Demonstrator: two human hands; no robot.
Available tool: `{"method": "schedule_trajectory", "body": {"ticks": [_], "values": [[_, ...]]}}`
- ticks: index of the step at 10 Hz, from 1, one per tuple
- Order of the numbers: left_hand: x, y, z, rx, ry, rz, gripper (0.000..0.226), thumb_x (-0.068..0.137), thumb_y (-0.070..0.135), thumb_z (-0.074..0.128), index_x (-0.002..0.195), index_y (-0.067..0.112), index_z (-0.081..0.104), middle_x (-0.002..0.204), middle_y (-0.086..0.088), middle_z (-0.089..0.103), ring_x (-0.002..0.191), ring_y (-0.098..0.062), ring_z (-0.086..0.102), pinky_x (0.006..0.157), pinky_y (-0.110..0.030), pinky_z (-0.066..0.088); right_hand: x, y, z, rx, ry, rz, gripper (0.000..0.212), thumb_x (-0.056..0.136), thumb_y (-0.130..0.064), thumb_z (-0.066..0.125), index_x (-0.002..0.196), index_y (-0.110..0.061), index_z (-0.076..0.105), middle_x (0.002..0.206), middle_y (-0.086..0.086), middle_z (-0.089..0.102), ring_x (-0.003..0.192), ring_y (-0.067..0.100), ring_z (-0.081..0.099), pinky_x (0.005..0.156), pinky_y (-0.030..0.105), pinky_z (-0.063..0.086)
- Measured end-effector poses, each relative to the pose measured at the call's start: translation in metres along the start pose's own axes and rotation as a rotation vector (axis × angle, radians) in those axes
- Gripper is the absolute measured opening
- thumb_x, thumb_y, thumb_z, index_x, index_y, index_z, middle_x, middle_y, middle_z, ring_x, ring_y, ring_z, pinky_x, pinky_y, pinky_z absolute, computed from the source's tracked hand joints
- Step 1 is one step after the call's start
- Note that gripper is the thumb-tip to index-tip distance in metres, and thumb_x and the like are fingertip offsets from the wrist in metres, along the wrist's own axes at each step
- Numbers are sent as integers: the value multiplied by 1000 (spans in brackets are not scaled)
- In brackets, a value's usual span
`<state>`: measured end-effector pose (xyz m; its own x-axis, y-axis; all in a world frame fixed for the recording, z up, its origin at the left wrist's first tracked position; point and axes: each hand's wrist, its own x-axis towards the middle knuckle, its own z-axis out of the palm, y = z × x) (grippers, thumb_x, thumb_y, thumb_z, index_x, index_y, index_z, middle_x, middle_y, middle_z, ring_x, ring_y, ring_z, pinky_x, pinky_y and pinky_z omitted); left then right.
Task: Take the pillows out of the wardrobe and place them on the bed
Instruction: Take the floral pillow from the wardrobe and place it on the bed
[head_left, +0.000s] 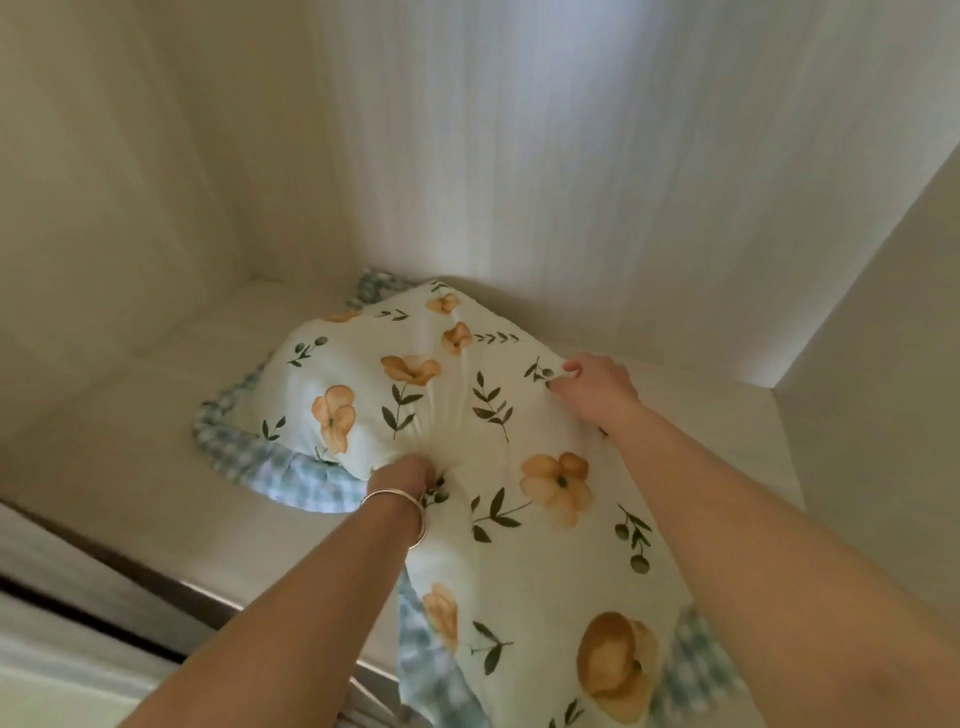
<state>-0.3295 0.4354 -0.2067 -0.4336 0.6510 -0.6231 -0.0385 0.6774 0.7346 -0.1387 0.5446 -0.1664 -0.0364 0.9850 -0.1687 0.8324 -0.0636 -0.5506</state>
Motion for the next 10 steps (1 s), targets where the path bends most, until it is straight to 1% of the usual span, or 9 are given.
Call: {"method": "schedule_trajectory", "body": {"ticks": [1, 2, 3, 4, 5, 6, 7, 8, 10], "values": [[-8, -13, -36, 61, -63, -39, 27, 56, -8, 54, 47, 8, 34, 41, -4, 39, 19, -14, 36, 26, -10, 28, 2, -6, 13, -44, -16, 67, 51, 82, -42, 49, 127, -19, 47, 130, 9, 49, 118, 30, 44, 93, 39, 42], [-4, -5, -57, 159, -105, -77, 16, 39, 3, 43, 52, 10, 39, 50, -5, 42, 39, -17, 40, 21, -11, 25, 1, -7, 31, 146, -126, 201, 73, 78, -58, 49, 132, -11, 37, 129, 12, 50, 113, 32, 51, 88, 39, 44], [-6, 9, -72, 61, -39, -44, 27, 46, 5, 59, 70, 2, 47, 56, -9, 44, 37, -19, 49, 19, -13, 26, 0, -3, 43, 256, -120, 289, 88, 67, -69, 54, 130, -11, 36, 124, 12, 54, 108, 32, 54, 85, 40, 45], [3, 6, -72, -327, 58, 14, 40, 88, 21, 56, 120, 0, 44, 83, -18, 62, 71, -26, 64, 47, -11, 48, 2, -3, 46, 325, -139, 347, 104, 58, -74, 61, 134, -9, 33, 127, 13, 53, 112, 33, 53, 84, 38, 43], [4, -6, -73, -302, -114, -4, 76, 72, 59, 65, 132, 17, 48, 120, -12, 64, 108, -26, 62, 92, -33, 50, 0, -2, 50, 421, -176, 381, 106, 54, -73, 65, 133, -6, 43, 127, 13, 56, 111, 31, 55, 93, 38, 45], [4, -13, -76, -242, -61, 13, 75, 57, 54, 77, 118, 14, 60, 96, -11, 73, 85, -26, 69, 71, -34, 55, -7, 0, 52, 465, -119, 376, 90, 60, -69, 65, 122, -5, 51, 103, 10, 63, 93, 27, 59, 78, 33, 45], [4, -11, -80, -212, 106, 65, 80, 52, 51, 77, 120, 12, 57, 102, -11, 69, 90, -28, 66, 84, -41, 54, -12, -1, 51, 611, -97, 365, 76, 67, -61, 67, 118, -6, 55, 87, 7, 61, 81, 24, 60, 75, 32, 47], [-6, -9, -86, -226, 146, 145, 75, 56, 48, 75, 119, 12, 57, 98, -9, 69, 88, -26, 65, 81, -38, 53, -23, -5, 50, 804, -105, 358, 71, 66, -53, 72, 118, -7, 56, 102, 11, 65, 86, 26, 62, 77, 34, 49], [-47, -3, -99, -309, 161, 374, 77, 57, 51, 71, 126, 24, 51, 113, -1, 65, 98, -22, 61, 88, -39, 49, -57, -26, 30, 1006, -18, 281, 63, 63, -54, 74, 109, -12, 59, 82, 1, 63, 73, 18, 60, 56, 27, 42]]}}
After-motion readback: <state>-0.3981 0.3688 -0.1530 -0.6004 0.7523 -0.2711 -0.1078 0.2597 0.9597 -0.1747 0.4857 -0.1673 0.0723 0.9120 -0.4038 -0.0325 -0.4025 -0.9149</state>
